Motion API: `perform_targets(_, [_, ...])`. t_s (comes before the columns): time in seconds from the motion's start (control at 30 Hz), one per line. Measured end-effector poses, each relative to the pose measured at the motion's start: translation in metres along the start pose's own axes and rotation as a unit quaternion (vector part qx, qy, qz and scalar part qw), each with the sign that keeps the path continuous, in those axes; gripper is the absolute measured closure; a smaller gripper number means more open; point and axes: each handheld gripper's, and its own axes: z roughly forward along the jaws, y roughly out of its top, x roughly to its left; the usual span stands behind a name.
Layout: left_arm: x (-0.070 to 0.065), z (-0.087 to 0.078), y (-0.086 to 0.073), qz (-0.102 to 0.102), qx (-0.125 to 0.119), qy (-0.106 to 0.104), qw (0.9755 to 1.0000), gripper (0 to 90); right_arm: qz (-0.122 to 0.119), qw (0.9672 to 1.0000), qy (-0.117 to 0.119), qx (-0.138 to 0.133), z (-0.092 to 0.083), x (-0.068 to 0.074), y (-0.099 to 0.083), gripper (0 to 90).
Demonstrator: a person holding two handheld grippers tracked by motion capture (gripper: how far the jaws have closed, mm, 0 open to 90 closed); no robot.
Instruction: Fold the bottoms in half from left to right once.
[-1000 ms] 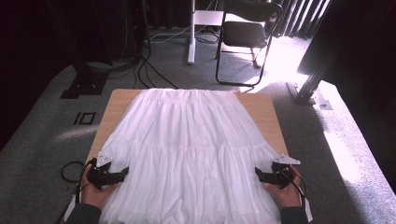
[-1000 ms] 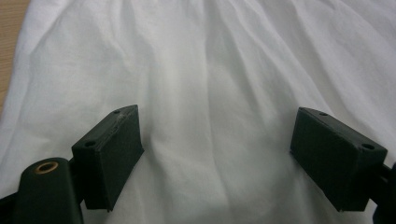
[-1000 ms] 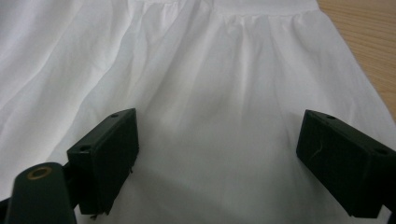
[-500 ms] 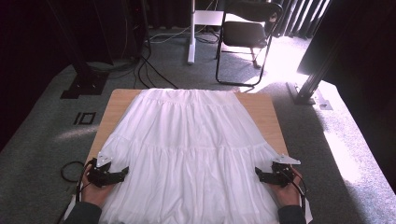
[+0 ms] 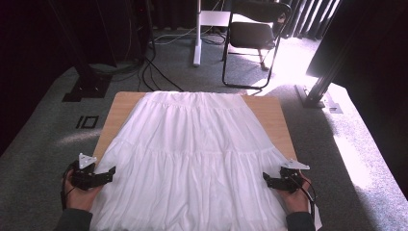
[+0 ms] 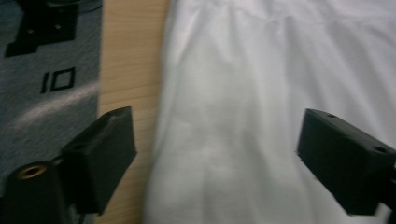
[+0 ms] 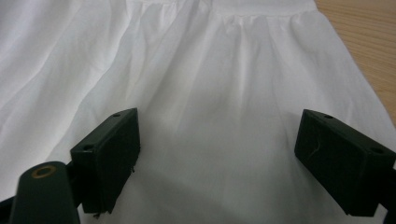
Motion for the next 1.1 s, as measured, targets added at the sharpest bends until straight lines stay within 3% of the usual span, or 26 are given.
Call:
perform_targets(0.17, [0.011, 0.012, -0.011, -0.021, 0.025, -0.006, 0.9994, 8.0, 0.000, 1.0000, 0.000, 0.000, 0.000, 0.000, 0.000, 13.5])
perform_targets(0.2, [0.012, 0.014, -0.013, -0.021, 0.033, -0.002, 0.9992, 8.0, 0.000, 1.0000, 0.000, 0.000, 0.000, 0.000, 0.000, 13.5])
perform_targets(0.37, [0.010, 0.014, -0.017, -0.009, 0.042, -0.022, 0.9988, 8.3, 0.000, 1.0000, 0.000, 0.000, 0.000, 0.000, 0.000, 13.5])
perform_targets(0.5, [0.010, 0.009, -0.014, 0.002, 0.047, -0.033, 0.9984, 26.3, 0.000, 1.0000, 0.000, -0.001, 0.000, 0.000, 0.000, 13.8])
perform_targets(0.6, [0.013, 0.004, -0.013, 0.008, 0.053, -0.043, 0.9977, 66.8, 0.002, 1.0000, -0.002, -0.002, -0.001, 0.000, -0.001, 16.0])
perform_targets(0.67, [0.012, 0.004, -0.012, 0.025, 0.056, -0.027, 0.9977, 78.5, 0.007, 0.9999, -0.005, -0.006, -0.003, 0.001, -0.002, 23.6])
perform_targets(0.73, [0.009, 0.003, -0.010, 0.046, 0.064, -0.005, 0.9969, 83.8, 0.007, 0.9999, -0.014, 0.003, -0.011, 0.001, -0.001, 44.6])
perform_targets(0.8, [0.010, 0.003, -0.010, 0.049, 0.064, 0.000, 0.9967, 84.8, 0.010, 0.9990, -0.041, -0.015, -0.024, -0.001, 0.000, 47.4])
perform_targets(0.87, [0.012, 0.003, -0.010, 0.048, 0.063, 0.003, 0.9969, 84.9, 0.029, 0.9972, -0.066, -0.021, -0.034, -0.008, 0.000, 45.2])
perform_targets(0.93, [0.015, 0.003, -0.010, 0.046, 0.064, 0.009, 0.9968, 85.1, 0.026, 0.9924, -0.120, -0.012, -0.037, -0.013, -0.003, 40.7])
perform_targets(0.97, [0.015, 0.003, -0.010, 0.046, 0.064, 0.009, 0.9968, 85.1, 0.026, 0.9924, -0.120, -0.012, -0.037, -0.013, -0.003, 40.7])
perform_targets(1.0, [0.018, 0.003, -0.011, 0.046, 0.064, 0.015, 0.9968, 85.2, 0.046, 0.9923, -0.115, 0.002, -0.036, -0.020, -0.009, 35.3])
perform_targets(1.1, [0.021, 0.003, -0.010, 0.048, 0.065, 0.023, 0.9965, 85.7, 0.055, 0.9918, -0.114, 0.019, -0.031, -0.025, -0.014, 30.1])
